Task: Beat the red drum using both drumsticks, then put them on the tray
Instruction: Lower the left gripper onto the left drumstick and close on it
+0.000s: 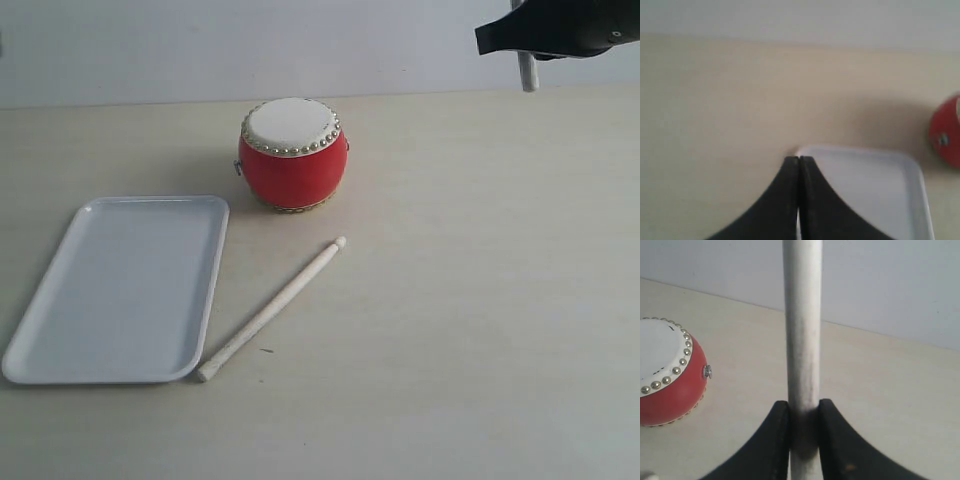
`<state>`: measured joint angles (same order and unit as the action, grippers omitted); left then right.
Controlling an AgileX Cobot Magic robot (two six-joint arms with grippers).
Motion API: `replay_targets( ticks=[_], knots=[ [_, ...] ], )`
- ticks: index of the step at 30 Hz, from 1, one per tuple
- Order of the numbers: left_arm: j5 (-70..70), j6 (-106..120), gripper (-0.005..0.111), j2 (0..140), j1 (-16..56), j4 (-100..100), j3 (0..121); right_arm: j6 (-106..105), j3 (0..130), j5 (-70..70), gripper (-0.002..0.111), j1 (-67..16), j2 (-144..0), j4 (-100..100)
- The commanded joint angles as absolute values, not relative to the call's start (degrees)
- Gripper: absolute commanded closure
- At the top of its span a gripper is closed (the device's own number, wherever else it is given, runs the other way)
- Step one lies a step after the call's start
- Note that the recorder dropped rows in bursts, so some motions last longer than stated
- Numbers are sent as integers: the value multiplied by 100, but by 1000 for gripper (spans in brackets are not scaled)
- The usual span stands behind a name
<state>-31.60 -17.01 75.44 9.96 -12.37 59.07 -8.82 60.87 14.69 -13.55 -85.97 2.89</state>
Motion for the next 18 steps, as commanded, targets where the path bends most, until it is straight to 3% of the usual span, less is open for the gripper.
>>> replay_targets(
  ticks=[1, 4, 8, 14, 18],
  knots=[
    [-4979, -1098, 107, 8886, 2146, -1314, 6947, -867, 6098, 1426, 108, -1335, -8598, 309],
    [-5758, -978, 107, 9540, 2901, -1316, 7498, -880, 6098, 1415, 108, -1335, -8598, 309],
    [-5663, -689, 107, 10126, 3795, -939, 7875, -880, 6098, 1415, 108, -1335, -8598, 309],
    [-5532, 171, 106, 10785, 4345, -73, 8216, -880, 6098, 1415, 108, -1335, -8633, 309],
    [-5751, 264, 84, 11248, 4345, 180, 8323, -880, 6098, 1335, 108, -1335, -8787, 309]
  ],
)
